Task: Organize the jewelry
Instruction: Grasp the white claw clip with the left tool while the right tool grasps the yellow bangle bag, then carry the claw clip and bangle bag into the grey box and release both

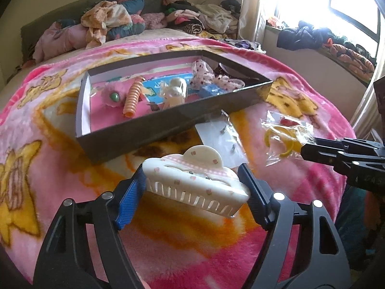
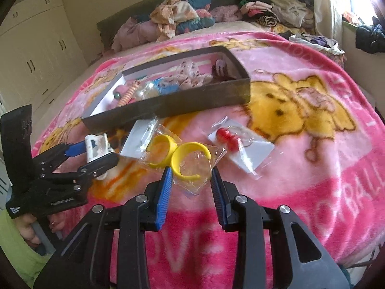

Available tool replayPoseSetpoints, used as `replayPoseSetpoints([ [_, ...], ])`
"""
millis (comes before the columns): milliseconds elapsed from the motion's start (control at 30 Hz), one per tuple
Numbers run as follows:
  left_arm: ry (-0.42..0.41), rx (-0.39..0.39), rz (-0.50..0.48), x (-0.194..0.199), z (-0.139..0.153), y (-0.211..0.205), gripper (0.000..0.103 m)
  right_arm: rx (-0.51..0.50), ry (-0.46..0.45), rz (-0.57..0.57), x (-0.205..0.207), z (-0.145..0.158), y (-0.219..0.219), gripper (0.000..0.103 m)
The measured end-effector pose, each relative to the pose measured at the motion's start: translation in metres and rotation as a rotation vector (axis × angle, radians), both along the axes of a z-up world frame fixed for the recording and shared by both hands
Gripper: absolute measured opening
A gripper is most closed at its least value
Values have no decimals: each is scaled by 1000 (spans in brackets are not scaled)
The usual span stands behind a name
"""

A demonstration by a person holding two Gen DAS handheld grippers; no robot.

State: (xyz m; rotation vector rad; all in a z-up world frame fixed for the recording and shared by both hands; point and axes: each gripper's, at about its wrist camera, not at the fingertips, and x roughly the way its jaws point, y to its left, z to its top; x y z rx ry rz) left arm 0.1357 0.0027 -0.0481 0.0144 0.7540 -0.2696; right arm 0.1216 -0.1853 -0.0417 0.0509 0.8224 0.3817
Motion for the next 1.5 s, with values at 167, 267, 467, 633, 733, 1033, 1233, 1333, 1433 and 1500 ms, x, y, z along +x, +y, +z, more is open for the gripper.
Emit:
replayPoseSetpoints([
  [167, -25, -11, -2, 0, 12, 0, 67, 8, -22, -23, 0, 9, -9, 31],
  [267, -56, -12, -6, 1, 21, -1, 67, 12, -36, -29, 0, 15, -12, 31],
  [467, -89, -20, -3, 8, 35, -1, 67, 18, -59, -32, 3, 25, -14, 31],
  [633, -108, -28, 13, 18, 43, 0, 67, 18, -74, -26, 10, 33, -12, 31],
  [733, -117, -29, 24, 24, 47, 2, 67, 21, -81, -22, 15, 36, -10, 31],
  [1033, -130, -17, 47, 40, 52, 7, 67, 16, -102, -9, 35, 46, 1, 31],
  [1233, -129, -15, 60, 50, 50, 10, 67, 12, -109, -4, 48, 48, 6, 31],
  [1333, -128, -10, 66, 56, 50, 11, 67, 5, -115, 0, 54, 49, 8, 31],
  [1433, -125, -12, 74, 61, 49, 13, 67, 4, -114, 1, 59, 50, 9, 31],
  [1500, -125, -12, 78, 64, 49, 14, 67, 3, -111, 2, 63, 49, 10, 31],
])
